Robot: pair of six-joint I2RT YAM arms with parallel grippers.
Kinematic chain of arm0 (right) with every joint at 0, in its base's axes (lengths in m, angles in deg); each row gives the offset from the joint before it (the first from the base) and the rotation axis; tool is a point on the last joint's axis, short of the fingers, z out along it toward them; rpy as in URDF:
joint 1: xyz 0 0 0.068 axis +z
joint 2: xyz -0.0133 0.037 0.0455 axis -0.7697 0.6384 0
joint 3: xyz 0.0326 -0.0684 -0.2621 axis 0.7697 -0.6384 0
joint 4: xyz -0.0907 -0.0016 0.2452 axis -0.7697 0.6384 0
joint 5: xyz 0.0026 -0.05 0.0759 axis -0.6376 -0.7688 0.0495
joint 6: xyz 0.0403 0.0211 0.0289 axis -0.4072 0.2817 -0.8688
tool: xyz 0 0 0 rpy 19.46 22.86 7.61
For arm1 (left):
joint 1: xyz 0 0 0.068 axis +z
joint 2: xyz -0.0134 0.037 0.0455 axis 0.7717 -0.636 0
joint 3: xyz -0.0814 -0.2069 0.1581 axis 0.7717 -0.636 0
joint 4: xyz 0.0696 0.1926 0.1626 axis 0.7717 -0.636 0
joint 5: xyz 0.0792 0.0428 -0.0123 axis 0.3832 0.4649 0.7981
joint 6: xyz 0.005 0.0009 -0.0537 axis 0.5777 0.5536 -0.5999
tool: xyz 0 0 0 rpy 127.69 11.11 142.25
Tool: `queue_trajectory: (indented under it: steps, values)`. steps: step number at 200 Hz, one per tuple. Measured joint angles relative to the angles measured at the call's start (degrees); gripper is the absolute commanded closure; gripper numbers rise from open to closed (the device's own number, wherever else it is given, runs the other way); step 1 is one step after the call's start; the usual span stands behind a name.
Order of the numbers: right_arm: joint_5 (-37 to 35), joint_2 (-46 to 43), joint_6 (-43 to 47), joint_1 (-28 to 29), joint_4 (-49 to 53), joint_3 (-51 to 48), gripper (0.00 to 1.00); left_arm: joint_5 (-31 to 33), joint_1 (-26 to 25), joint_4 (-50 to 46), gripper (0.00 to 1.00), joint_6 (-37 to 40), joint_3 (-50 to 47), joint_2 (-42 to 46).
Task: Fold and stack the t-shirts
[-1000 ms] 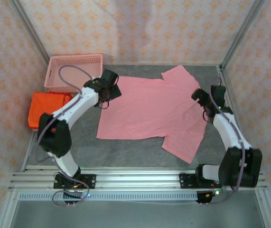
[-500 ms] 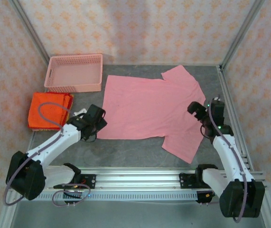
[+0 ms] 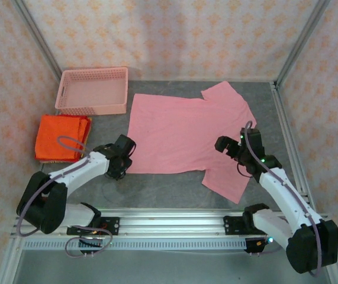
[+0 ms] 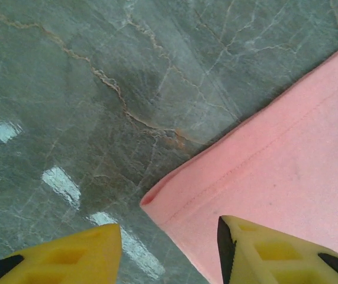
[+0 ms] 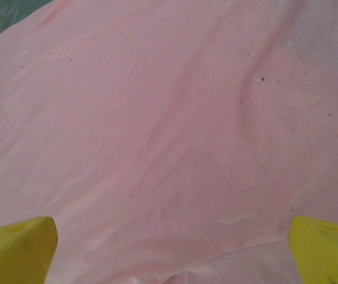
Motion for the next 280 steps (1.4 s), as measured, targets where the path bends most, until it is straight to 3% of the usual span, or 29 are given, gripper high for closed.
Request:
queue_trajectory:
  steps: [113,225,280]
  values:
    - [0.0,0.0,-0.5,0.0,0.0,0.0,0.02,-0.4,0.7,1.4,0.60,-0.8,1.1,-5.9]
    - [0.0,-0.6,-1.1,0.0,1.7,0.0,0.03,-1.0,1.1,1.1,1.00,-1.6,0.4,-6.8]
    - [-1.3,-2.7,-3.3,1.2,12.7,0.4,0.07,-1.0,1.1,1.1,1.00,-1.5,0.4,-6.5]
